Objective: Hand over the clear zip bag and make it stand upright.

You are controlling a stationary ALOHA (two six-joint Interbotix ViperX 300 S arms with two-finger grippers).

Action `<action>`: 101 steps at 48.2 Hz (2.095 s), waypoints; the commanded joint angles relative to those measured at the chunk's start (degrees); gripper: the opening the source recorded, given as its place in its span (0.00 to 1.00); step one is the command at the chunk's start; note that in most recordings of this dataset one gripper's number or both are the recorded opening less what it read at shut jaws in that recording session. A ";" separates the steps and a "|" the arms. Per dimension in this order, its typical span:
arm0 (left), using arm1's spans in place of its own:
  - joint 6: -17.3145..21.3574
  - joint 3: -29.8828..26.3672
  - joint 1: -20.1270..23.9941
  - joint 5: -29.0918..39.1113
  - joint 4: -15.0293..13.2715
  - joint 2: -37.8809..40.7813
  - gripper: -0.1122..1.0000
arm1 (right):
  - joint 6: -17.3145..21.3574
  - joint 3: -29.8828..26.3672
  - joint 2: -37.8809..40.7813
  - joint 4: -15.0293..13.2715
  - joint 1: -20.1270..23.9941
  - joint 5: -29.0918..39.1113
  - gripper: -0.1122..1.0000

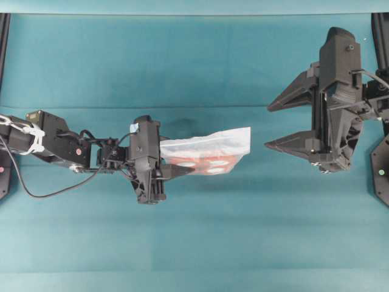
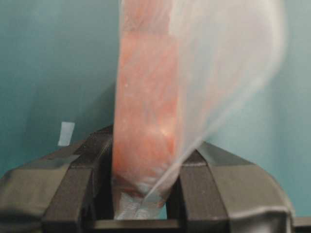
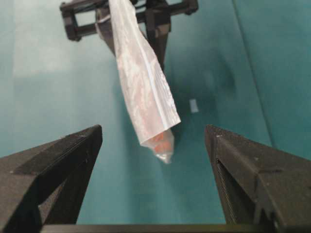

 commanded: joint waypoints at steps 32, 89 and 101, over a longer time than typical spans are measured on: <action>0.09 -0.44 -0.53 0.09 0.09 -0.97 0.32 | 0.26 -0.35 -0.53 0.00 0.18 -0.62 0.91; 1.41 -1.14 -0.35 1.14 0.09 -0.88 0.32 | 0.53 0.09 -0.53 0.00 0.35 -1.05 0.91; 1.41 -1.14 -0.44 1.14 0.09 -0.97 0.32 | 0.53 0.35 -0.53 0.00 0.44 -1.14 0.91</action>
